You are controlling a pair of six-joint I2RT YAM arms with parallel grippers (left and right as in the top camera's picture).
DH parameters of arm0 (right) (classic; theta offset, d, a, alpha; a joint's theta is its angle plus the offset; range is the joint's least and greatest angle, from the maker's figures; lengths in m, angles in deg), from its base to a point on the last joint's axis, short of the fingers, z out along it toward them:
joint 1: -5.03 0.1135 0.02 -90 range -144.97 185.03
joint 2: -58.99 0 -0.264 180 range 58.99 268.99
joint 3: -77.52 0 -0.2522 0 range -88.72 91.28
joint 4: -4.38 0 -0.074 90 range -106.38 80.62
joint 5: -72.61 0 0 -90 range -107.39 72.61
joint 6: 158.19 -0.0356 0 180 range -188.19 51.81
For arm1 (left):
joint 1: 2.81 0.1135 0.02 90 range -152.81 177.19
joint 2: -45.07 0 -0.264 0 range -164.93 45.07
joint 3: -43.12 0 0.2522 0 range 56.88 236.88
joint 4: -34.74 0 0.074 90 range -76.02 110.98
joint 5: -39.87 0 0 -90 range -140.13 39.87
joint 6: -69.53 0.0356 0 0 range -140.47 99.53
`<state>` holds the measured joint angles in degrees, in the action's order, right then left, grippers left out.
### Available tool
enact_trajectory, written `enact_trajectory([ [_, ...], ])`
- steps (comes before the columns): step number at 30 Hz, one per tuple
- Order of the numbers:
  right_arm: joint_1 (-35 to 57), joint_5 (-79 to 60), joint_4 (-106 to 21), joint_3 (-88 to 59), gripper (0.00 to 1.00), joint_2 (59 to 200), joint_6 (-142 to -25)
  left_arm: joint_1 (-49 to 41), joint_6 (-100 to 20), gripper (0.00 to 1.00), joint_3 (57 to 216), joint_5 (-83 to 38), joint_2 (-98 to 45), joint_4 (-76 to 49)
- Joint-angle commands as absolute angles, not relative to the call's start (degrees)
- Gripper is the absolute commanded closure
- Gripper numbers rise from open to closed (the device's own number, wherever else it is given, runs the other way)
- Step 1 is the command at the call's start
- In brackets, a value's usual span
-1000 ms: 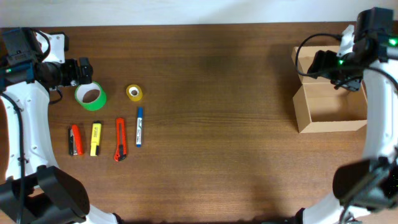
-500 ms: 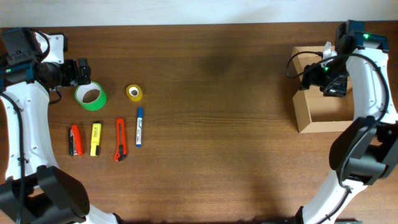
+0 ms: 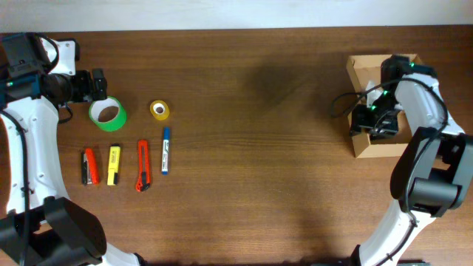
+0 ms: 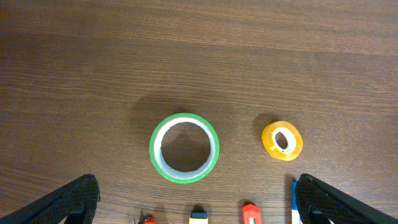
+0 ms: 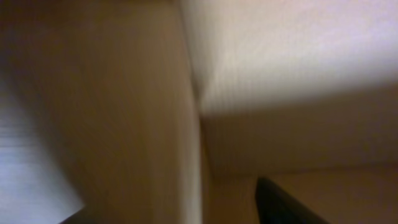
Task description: Pack container
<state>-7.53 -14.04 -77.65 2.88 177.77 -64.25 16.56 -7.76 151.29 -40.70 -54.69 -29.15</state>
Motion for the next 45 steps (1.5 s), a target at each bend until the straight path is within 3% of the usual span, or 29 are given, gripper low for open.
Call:
enact_trajectory([
  [1, -6.3, -14.4, -77.1, 0.2, 0.63, 178.5, -64.1, 16.8, -6.7, 0.0, 152.2, -40.9, -54.6, -29.0],
  [2, -6.1, -14.4, -76.9, 0.1, 0.74, 178.5, -64.1, 16.8, -6.7, 0.0, 152.2, -40.9, -54.6, -29.0],
  [4, -5.5, -14.4, -76.1, 0.3, 0.85, 178.4, -64.1, 16.8, -6.6, 0.0, 152.2, -40.9, -54.7, -29.0],
  [9, -5.4, -13.1, -75.9, 2.3, 0.96, 178.4, -64.1, 16.8, -6.7, 0.0, 152.2, -40.9, -55.6, -29.0],
  [20, -4.2, -11.6, -81.5, 15.4, 0.96, 178.4, -64.6, 16.8, -6.7, 0.01, 152.2, -40.9, -60.0, -29.1],
  [28, 2.7, -12.4, -87.4, 32.0, 0.96, 178.4, -70.4, 16.8, -6.6, 0.0, 152.2, -40.9, -61.3, -29.0],
  [36, 17.3, -27.3, -91.0, 47.4, 0.96, 178.4, -94.6, 16.8, -6.6, 0.0, 152.2, -40.9, -61.3, -29.0],
  [45, 35.1, -33.4, -89.4, 48.1, 0.96, 179.1, -106.8, 16.8, -6.6, 0.0, 152.2, -40.9, -61.3, -29.2],
])
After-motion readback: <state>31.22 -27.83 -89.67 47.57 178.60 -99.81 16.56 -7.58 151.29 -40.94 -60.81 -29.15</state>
